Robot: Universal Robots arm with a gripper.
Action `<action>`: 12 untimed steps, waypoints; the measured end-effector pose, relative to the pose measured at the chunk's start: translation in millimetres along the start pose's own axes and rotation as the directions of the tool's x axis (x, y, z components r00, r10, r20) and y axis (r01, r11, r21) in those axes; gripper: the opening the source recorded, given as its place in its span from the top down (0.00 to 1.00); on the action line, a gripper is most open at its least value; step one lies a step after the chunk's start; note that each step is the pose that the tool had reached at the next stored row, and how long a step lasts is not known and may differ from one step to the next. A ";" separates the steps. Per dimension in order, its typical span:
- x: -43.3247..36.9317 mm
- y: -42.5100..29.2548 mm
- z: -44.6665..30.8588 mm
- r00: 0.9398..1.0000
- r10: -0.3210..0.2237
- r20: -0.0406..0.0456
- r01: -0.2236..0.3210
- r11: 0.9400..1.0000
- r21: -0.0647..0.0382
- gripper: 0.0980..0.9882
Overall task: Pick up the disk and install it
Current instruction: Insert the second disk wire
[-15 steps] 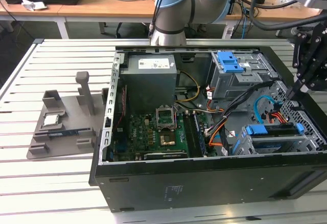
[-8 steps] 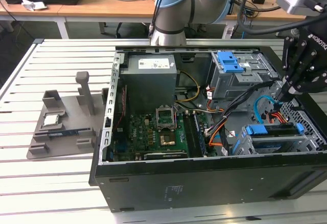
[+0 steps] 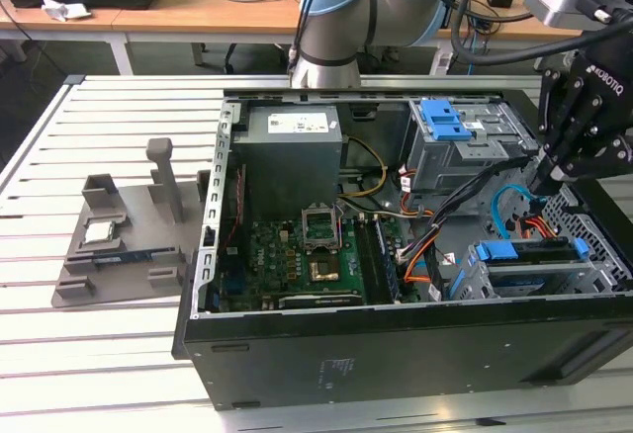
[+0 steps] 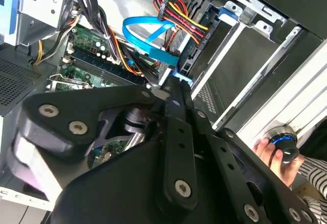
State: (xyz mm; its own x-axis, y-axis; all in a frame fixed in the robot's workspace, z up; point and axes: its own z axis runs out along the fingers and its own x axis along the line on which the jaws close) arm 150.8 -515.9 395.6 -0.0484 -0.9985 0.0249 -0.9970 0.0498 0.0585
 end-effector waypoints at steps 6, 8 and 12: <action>0.0 0.1 0.0 1.000 0.000 0.000 0.000 1.000 0.000 0.64; 0.0 0.1 0.0 1.000 0.000 0.000 0.000 1.000 0.000 0.64; -1.3 0.2 1.7 1.000 0.000 -0.003 0.000 1.000 0.000 0.64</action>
State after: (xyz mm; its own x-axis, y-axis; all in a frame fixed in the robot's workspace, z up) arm 150.6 -514.6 393.9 -0.0484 -0.9984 0.0283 -0.9971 0.0500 0.0583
